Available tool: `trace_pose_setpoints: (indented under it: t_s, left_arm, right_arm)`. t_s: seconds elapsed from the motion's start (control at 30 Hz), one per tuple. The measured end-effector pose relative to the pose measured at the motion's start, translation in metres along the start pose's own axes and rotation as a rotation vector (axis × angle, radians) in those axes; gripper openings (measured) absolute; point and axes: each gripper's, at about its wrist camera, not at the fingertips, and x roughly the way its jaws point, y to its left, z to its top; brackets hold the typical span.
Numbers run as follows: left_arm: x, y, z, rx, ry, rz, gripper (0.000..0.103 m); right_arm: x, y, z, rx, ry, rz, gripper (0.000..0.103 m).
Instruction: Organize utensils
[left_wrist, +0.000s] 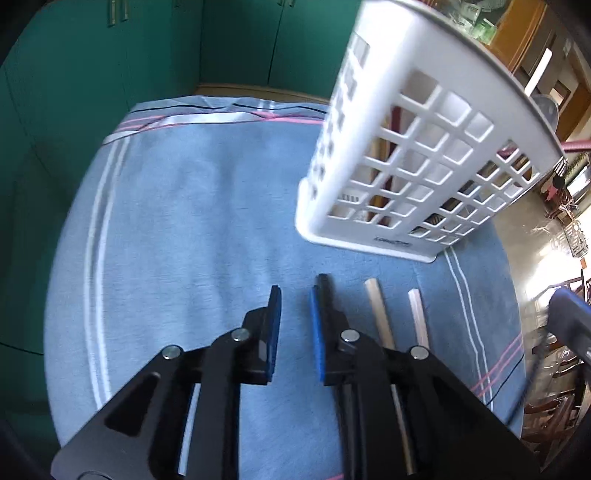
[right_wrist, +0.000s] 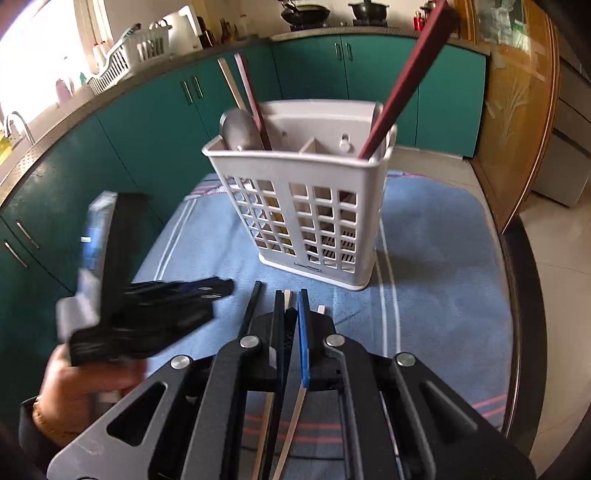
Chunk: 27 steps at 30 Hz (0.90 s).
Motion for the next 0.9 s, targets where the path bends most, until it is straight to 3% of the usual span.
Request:
trace_pose_setpoints:
  t_s: [0.2,0.4,0.5,0.67,0.77,0.9]
  left_arm:
    - [0.015,-0.01,0.009,-0.005,0.008,0.012,0.015]
    - [0.027,-0.021,0.019,0.021,0.023,0.023,0.015]
    - [0.028,-0.031,0.022,0.03,0.023,0.046,0.007]
    - [0.029,-0.024,0.023,0.028,0.002,0.028,0.006]
    - [0.006,-0.025,0.021,0.047,-0.038,0.022,0.006]
    - [-0.057,-0.031,0.011,0.092,-0.131,-0.01,0.006]
  right_arm:
    - [-0.04,-0.005,-0.001,-0.012,-0.02,0.005,0.007]
    - [-0.031,-0.01,0.0,-0.007,-0.028,0.013,0.007]
    - [-0.033,-0.011,-0.003,-0.005,-0.027,0.012,0.007]
    - [-0.037,-0.011,-0.006,0.001,-0.033,0.022,0.007]
    - [-0.046,-0.01,-0.007,0.005,-0.047,0.035,0.007]
    - [-0.072,-0.008,-0.014,0.013,-0.087,0.077,0.007]
